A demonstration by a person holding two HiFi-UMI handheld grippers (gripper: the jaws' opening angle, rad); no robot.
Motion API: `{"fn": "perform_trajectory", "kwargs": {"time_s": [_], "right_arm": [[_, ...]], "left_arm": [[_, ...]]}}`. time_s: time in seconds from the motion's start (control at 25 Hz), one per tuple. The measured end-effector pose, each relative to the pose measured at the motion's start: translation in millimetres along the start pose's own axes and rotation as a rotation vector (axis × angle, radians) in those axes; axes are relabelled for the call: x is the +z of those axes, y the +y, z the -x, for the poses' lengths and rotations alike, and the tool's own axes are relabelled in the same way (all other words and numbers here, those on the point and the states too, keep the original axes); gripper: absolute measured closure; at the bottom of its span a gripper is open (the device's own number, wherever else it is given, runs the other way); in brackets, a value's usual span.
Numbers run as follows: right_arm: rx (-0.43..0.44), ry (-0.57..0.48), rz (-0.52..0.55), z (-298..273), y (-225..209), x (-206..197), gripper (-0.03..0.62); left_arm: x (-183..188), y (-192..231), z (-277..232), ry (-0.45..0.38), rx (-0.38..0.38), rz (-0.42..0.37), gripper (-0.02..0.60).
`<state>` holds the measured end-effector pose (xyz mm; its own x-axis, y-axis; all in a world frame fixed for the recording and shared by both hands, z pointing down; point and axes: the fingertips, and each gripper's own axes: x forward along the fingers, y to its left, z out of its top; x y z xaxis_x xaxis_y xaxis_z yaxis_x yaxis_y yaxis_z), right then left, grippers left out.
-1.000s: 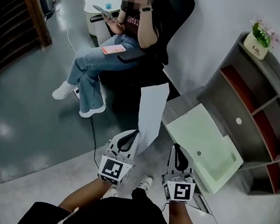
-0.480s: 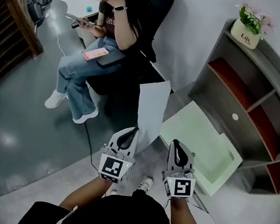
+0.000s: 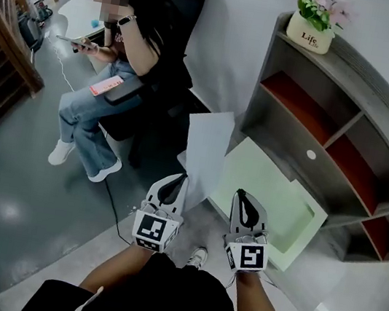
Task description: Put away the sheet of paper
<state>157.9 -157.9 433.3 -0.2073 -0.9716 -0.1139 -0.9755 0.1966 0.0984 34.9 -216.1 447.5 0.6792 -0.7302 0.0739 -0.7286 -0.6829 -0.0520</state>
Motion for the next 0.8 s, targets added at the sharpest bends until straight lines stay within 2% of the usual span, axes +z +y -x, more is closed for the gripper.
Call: {"fn": "perform_trajectory", "kwargs": {"time_s": [0.28,0.44,0.8], "right_arm": [[-0.090,0.042,0.014,-1.1,-38.0,-9.4,0.571],[-0.157,0.062,0.030,-10.3,-59.9,-11.3,0.571],[-0.288,0.100,0.044,-35.2,-91.8,-21.3,0.571]], "left_arm": [[-9.4,-12.5,-42.9,0.023,-0.081,0.021,0.575],[-11.8,-19.5,-74.7,0.024,-0.158,0.041,0.575],[-20.5,-26.9,-135.3,0.061,-0.323,0.033,0.575]]}}
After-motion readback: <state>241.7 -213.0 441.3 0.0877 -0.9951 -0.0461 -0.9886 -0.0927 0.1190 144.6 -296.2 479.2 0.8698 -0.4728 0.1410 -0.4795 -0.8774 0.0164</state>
